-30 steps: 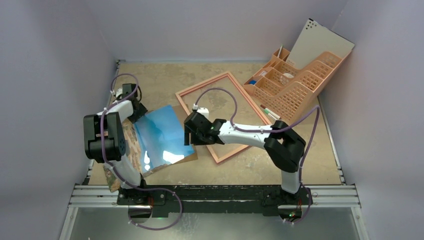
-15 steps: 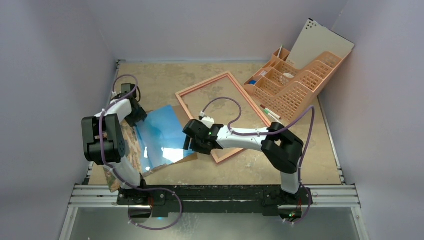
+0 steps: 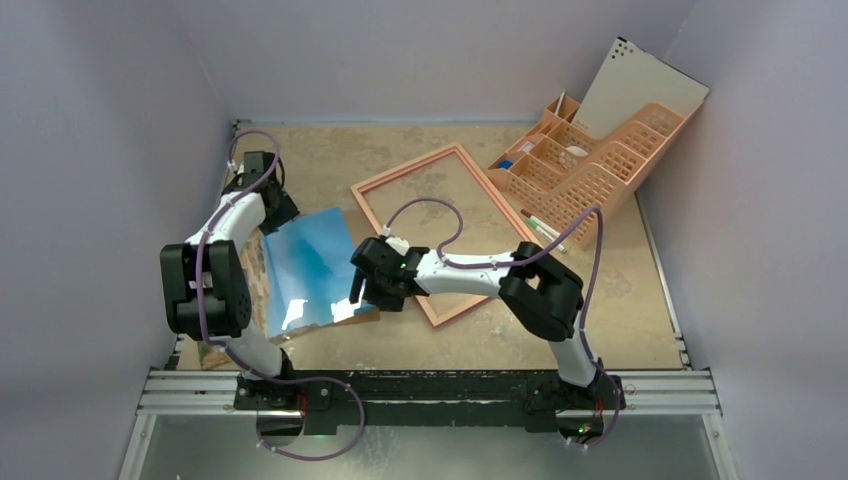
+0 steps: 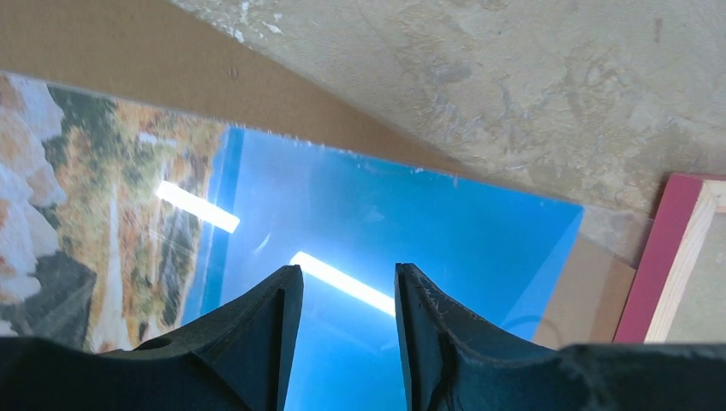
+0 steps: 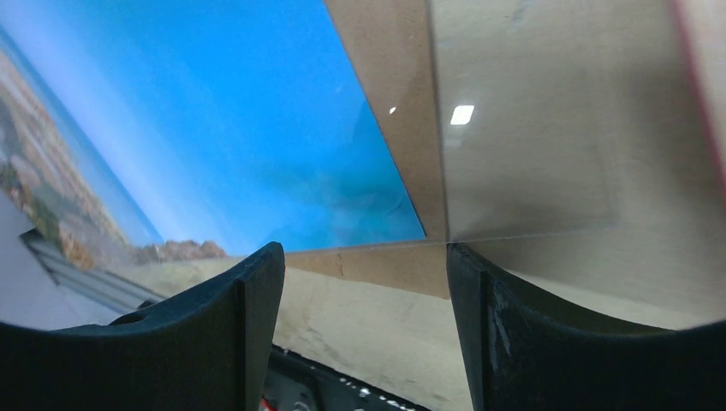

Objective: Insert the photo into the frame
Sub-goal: Adjust the photo frame item at the center of the board, then pick up the photo frame item at the center of the board.

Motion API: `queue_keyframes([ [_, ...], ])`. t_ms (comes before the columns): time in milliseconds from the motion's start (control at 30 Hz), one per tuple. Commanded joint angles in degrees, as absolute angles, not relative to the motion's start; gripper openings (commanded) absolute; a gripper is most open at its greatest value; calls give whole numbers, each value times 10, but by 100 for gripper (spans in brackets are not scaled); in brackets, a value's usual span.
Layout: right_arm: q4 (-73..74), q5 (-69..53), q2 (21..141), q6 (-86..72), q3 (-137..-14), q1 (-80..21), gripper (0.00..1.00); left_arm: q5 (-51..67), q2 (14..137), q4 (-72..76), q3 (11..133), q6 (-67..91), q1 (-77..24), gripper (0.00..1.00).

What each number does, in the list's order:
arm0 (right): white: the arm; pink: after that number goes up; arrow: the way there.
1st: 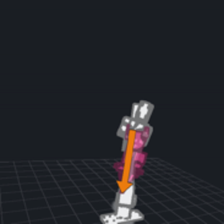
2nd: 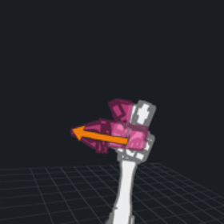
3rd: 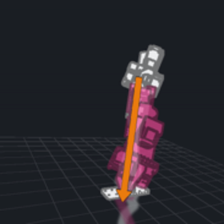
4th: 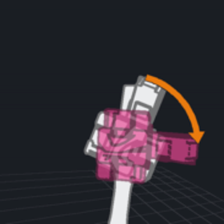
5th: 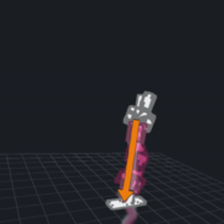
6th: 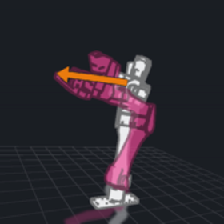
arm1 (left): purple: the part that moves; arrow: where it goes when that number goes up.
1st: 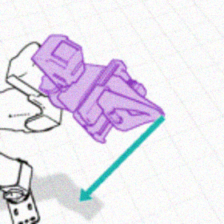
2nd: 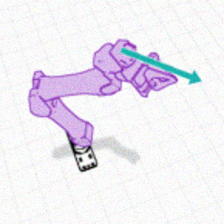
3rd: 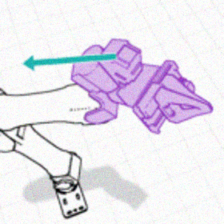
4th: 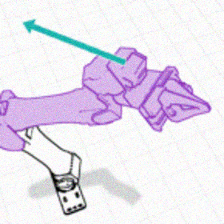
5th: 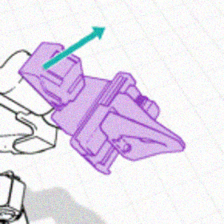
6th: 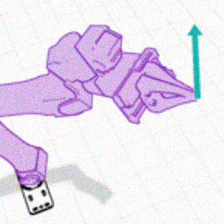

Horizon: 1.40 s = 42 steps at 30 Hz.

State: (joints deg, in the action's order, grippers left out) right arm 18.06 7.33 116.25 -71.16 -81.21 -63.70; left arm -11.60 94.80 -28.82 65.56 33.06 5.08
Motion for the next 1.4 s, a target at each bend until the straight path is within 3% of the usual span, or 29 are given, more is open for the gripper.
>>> queue_keyframes([
  [0,127,15,1192,-697,-805,-642,72,-95,946,-279,681,309,51,46],
  [167,53,2,1166,-681,-766,-643,72,-70,960,-274,680,312,51,46],
  [567,189,124,1065,-758,-702,-634,73,-30,967,-266,640,293,23,42],
  [900,142,113,1082,-728,-703,-592,73,-76,981,-297,610,289,-28,31],
  [1367,59,38,1113,-664,-711,-566,74,-123,1015,-345,607,275,-50,30],
])
